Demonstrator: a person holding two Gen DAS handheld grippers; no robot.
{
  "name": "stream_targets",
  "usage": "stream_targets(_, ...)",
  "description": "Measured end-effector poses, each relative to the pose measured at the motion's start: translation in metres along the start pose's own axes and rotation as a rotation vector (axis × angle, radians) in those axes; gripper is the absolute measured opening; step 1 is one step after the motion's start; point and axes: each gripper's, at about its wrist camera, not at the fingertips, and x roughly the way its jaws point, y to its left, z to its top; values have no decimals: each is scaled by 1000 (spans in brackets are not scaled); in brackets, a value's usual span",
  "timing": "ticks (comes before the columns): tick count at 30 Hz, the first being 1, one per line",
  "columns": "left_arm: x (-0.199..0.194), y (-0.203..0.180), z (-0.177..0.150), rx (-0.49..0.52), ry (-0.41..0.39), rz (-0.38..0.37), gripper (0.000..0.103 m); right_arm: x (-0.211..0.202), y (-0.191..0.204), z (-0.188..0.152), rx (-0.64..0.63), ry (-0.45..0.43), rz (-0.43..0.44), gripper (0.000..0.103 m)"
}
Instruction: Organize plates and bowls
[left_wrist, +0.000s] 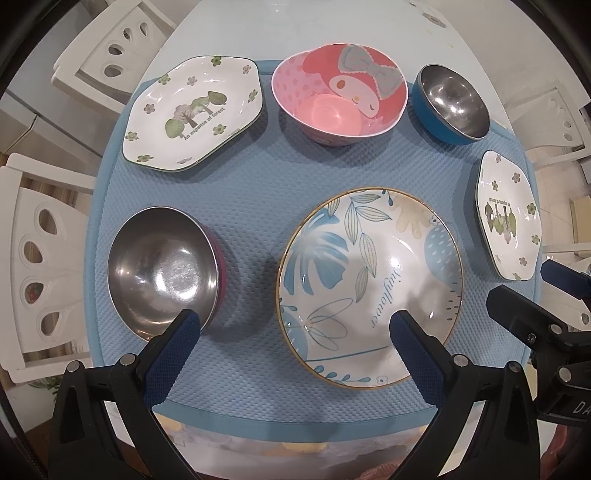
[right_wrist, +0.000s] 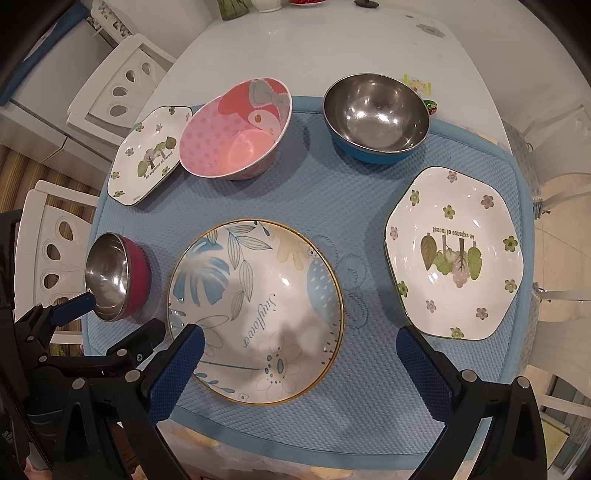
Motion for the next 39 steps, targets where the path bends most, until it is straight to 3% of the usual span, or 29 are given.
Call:
stream_targets(6,2,1,-7,-6,-20,3,102,-1,0,-8,3,-3,5,103)
stream_targets(13,17,2,-31,-18,14,-11,102,6,1,-25,-15,-9,-5,103)
stream_targets(18,40,2,-55,-31,46,-21,102,30,-4,-52,-36,-11,-4,103)
stream_targets(22,61,7,-73,-73,85,-71,102,53,-13,-74,-23,-5,6,103)
stream_targets(27,79,7,-82,-98,86,-102,102,82,-21,-86,-6,8,11,103)
stream_targets(30,90,7,-82,-106,66,-117,101,101,-29,-86,5,5,-5,103)
stream_targets(34,104,3,-79,-68,10,-62,101,119,-40,-82,8,0,-13,103)
stream_targets(39,109,1,-63,-53,-43,-72,103,126,-44,-76,-1,-35,-11,103)
